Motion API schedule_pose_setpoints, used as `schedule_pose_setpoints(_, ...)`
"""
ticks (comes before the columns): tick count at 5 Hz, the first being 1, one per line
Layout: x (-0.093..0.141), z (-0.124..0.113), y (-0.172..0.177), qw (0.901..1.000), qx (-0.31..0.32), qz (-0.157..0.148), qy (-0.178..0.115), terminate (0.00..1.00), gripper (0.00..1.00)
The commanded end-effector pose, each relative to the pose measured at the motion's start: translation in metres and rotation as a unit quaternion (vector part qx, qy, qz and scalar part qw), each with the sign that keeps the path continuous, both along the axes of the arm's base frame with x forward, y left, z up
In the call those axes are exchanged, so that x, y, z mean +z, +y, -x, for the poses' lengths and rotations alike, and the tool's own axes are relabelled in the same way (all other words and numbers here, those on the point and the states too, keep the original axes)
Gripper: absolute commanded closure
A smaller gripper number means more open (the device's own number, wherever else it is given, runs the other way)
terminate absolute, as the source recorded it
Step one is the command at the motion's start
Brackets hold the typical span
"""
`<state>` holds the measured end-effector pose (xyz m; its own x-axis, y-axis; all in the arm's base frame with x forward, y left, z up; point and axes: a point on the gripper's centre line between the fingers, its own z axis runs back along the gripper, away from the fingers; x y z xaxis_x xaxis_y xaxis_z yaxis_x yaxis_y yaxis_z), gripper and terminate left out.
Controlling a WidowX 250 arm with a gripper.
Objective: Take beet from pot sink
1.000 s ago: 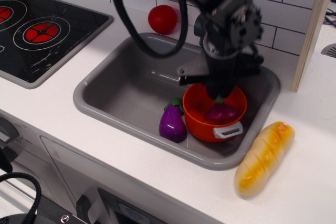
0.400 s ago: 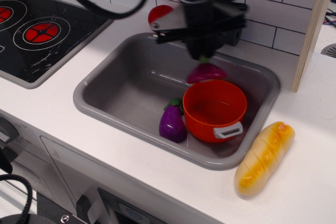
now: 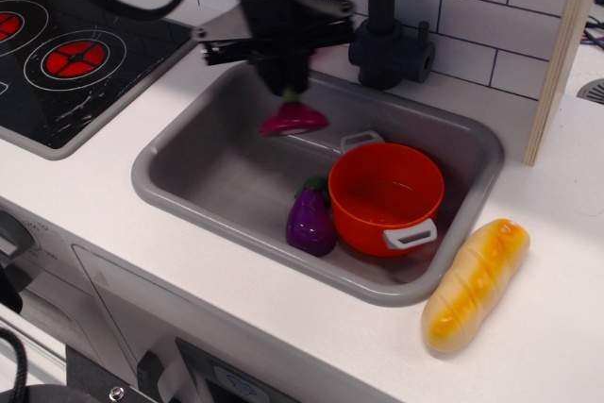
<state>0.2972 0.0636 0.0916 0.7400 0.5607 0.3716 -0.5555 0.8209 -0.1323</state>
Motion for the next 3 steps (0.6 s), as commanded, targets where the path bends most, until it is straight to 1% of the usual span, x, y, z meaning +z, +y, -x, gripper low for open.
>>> schedule_pose_setpoints(1, -0.018, 0.007, 0.027, 0.9985, -0.025, -0.045, 0.018, 0.0, 1.0)
schedule_pose_setpoints(2, -0.036, 0.016, 0.028, 0.9921, -0.043, -0.027, 0.115, 0.0, 1.0)
schedule_pose_setpoints(3, -0.049, 0.025, 0.028, 0.9877, -0.041, -0.03, 0.148, 0.0, 1.0)
